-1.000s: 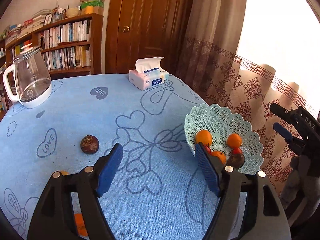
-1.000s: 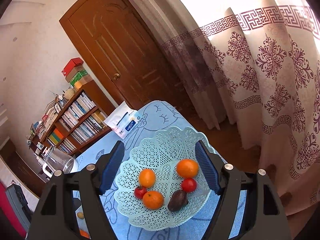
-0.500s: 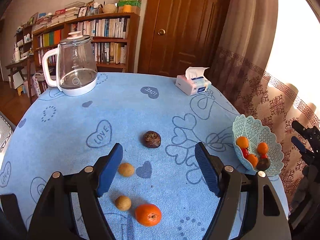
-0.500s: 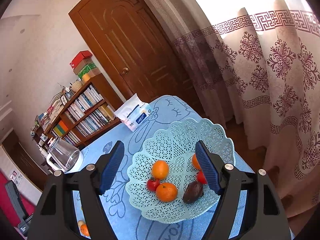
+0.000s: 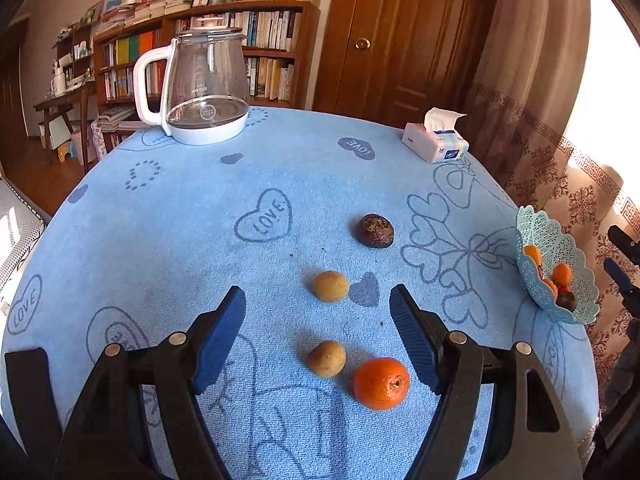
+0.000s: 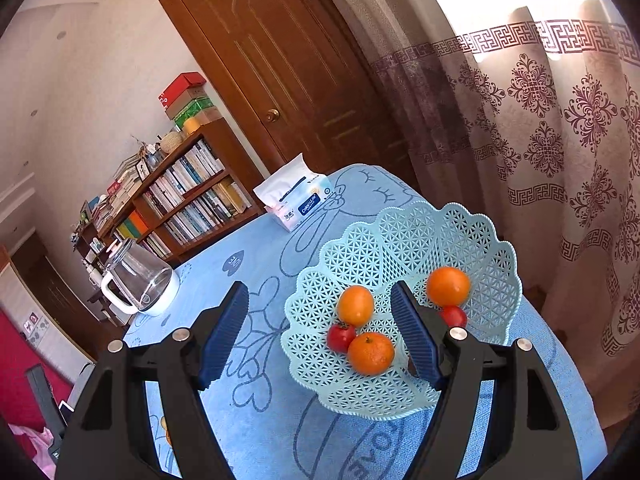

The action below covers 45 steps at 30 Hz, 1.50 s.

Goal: Organize fruits
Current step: 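Withdraw both open tools from the basket back toward the table fruits, then grasp the orange on the cloth with the right tool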

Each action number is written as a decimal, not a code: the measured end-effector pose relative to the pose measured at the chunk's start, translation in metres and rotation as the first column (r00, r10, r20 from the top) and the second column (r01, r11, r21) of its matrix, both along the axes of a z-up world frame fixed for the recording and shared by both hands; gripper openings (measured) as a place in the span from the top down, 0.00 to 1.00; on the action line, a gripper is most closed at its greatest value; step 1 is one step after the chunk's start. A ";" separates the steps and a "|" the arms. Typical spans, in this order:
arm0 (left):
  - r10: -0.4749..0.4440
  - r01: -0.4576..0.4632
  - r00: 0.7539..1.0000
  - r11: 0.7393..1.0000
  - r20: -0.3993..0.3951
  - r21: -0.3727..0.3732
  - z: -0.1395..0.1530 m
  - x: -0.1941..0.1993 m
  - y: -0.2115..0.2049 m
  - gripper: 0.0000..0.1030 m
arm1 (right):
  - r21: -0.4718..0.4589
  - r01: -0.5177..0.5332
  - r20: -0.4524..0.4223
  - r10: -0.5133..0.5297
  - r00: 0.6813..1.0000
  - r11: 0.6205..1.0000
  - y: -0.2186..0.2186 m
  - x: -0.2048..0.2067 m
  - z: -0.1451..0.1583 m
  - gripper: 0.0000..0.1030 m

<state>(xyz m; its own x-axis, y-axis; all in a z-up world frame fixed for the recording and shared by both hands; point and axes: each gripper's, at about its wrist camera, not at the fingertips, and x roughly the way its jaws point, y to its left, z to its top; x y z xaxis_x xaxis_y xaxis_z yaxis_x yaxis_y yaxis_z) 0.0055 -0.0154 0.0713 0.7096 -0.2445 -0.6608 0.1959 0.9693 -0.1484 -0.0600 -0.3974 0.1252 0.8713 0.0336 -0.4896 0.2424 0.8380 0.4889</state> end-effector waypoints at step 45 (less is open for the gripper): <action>0.116 -0.118 0.991 0.992 -0.071 -0.035 -0.030 0.012 0.061 0.28 | -0.102 -0.708 -0.350 0.641 0.683 0.699 0.258 0.059 -0.087 0.61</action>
